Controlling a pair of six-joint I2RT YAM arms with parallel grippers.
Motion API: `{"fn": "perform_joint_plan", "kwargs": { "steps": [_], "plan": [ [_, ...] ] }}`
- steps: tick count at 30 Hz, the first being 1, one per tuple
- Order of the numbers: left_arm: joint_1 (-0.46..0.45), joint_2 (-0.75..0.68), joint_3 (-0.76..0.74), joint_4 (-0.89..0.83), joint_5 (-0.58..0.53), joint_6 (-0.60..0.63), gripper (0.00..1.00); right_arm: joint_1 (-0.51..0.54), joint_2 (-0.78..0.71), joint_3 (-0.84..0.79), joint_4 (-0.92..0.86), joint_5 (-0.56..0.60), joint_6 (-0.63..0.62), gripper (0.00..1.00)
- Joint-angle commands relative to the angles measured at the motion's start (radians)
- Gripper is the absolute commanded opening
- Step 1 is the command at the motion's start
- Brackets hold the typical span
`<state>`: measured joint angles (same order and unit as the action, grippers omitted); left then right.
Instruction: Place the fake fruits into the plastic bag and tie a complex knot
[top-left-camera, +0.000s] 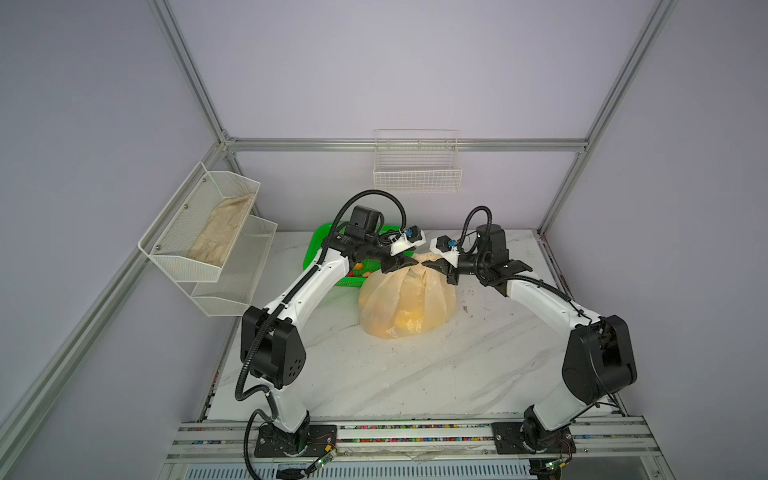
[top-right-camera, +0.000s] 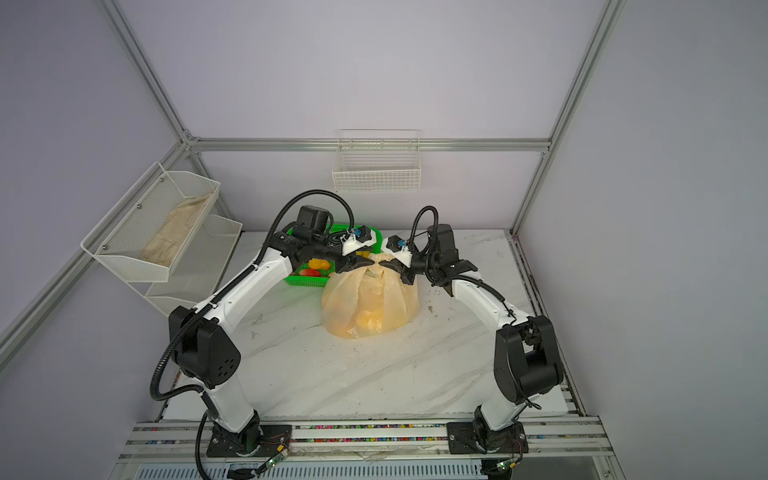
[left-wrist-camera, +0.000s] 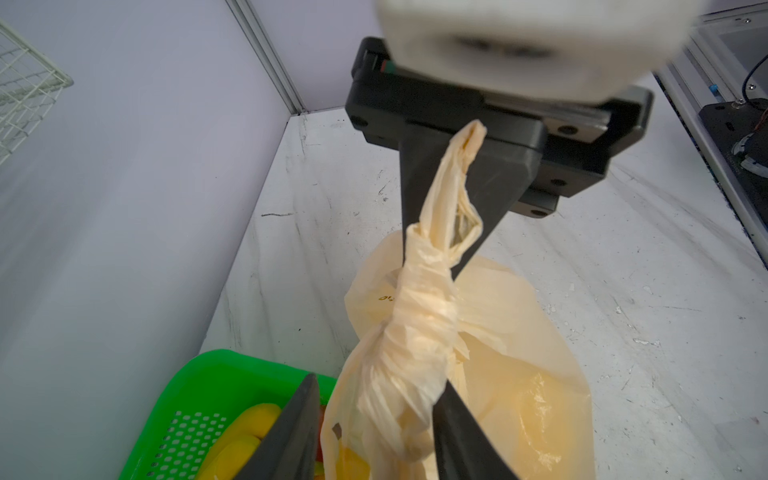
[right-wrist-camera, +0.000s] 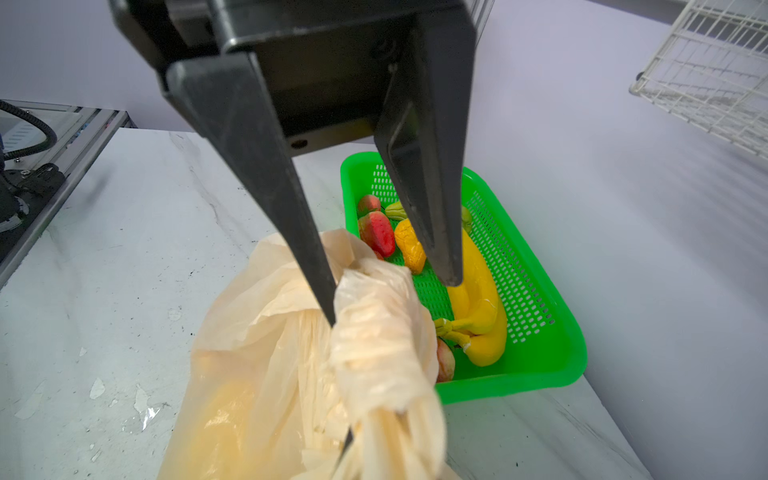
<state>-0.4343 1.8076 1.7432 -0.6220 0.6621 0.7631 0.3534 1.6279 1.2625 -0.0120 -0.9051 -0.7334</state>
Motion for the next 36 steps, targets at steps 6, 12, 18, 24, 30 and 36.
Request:
{"fn": "perform_joint_plan", "kwargs": {
  "steps": [6,12,18,24,30,36],
  "plan": [
    [0.002,0.024,0.012,-0.027,0.031,0.015,0.33,0.0,-0.048,-0.017,0.038,-0.026,-0.006,0.0],
    [0.002,0.032,0.024,-0.03,0.021,0.009,0.09,0.001,-0.049,-0.018,0.035,-0.031,-0.01,0.0],
    [0.0,0.023,0.018,-0.031,0.021,0.03,0.0,0.001,-0.043,-0.024,0.008,0.0,-0.053,0.26],
    [-0.003,0.015,0.01,-0.032,0.02,0.048,0.0,0.012,-0.032,-0.018,-0.025,0.05,-0.119,0.36],
    [-0.006,0.015,0.01,-0.035,0.022,0.051,0.0,0.022,-0.008,0.006,-0.054,0.027,-0.158,0.39],
    [-0.008,0.015,0.009,-0.034,0.031,0.051,0.0,0.025,0.006,-0.01,-0.023,0.001,-0.177,0.37]
  ]
}}
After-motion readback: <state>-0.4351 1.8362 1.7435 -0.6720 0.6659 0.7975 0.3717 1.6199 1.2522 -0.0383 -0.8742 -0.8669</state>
